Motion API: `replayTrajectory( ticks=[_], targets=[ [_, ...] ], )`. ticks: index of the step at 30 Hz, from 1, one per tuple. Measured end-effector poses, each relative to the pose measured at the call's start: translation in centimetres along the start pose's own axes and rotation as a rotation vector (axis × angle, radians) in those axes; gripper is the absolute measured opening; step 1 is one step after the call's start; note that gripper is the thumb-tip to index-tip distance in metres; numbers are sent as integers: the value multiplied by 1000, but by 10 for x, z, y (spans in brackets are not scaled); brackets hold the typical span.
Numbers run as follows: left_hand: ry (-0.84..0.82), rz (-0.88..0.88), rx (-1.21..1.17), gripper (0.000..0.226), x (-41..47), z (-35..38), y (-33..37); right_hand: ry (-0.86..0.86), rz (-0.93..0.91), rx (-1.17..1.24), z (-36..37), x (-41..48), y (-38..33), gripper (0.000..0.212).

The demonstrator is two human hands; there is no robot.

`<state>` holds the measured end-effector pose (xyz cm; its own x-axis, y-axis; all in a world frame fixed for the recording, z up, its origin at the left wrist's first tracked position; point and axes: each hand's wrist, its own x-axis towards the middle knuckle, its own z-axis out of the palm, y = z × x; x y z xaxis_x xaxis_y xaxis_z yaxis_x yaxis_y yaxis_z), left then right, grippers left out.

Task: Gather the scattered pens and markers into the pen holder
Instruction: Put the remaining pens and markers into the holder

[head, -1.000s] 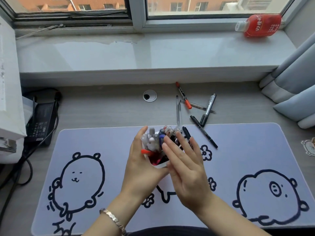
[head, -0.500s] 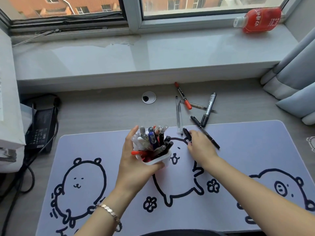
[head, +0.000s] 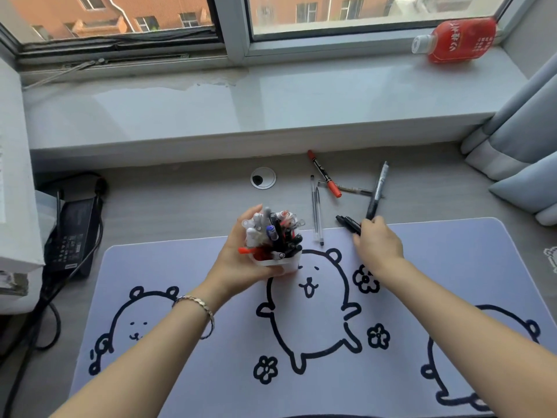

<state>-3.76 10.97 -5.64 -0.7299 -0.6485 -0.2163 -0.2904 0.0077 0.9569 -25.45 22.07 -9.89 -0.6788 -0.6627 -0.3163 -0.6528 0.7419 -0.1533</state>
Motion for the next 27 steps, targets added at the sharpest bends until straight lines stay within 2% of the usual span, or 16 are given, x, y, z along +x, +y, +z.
replayTrajectory(
  ticks=[3, 6, 9, 11, 12, 15, 17, 22, 27],
  targets=[
    [22, -19, 54, 111, -5, -3, 2, 65, -28, 229, -12, -12, 0, 19],
    [140, 155, 292, 115, -13, 1, 16, 191, -104, 712, -40, -37, -9, 10],
    [271, 385, 673, 92, -8, 14, 22, 340, -259, 1036, -67, -67, -24, 55],
    [369, 388, 886, 75, 0, 24, 24, 407, -350, 1145, -75, -78, -35, 66],
    [413, 373, 914, 63, 4, 27, 25, 439, -380, 1179, -77, -82, -40, 66],
    [454, 369, 668, 31, 8, 26, 23, 531, -447, 1231, -75, -84, -54, 59],
    [425, 388, 500, 23, 5, 22, 21, 567, -501, 1188, -67, -80, -64, 50],
    [317, 361, 280, 22, 0, 15, 16, 498, -605, 943, -31, -70, -84, 42],
    [231, 323, 257, 38, -4, 11, 12, 455, -688, 867, -26, -71, -84, 33]
  ],
)
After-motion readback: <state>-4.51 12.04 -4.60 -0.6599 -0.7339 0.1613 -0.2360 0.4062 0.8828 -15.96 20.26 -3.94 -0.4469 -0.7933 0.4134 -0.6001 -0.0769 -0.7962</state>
